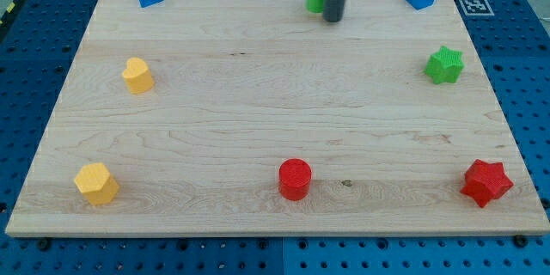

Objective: Move the green circle to the top center

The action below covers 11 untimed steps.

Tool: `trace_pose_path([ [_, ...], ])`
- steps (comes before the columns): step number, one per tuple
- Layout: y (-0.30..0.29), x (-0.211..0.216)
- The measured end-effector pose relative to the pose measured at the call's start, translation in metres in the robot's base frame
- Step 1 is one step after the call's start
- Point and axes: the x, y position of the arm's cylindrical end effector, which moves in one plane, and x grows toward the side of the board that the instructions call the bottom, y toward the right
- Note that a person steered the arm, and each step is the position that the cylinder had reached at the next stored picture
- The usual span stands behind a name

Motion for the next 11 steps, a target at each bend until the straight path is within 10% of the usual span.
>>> trace_pose_path([
  [4, 0.001, -0.058],
  [11, -0.009, -0.033],
])
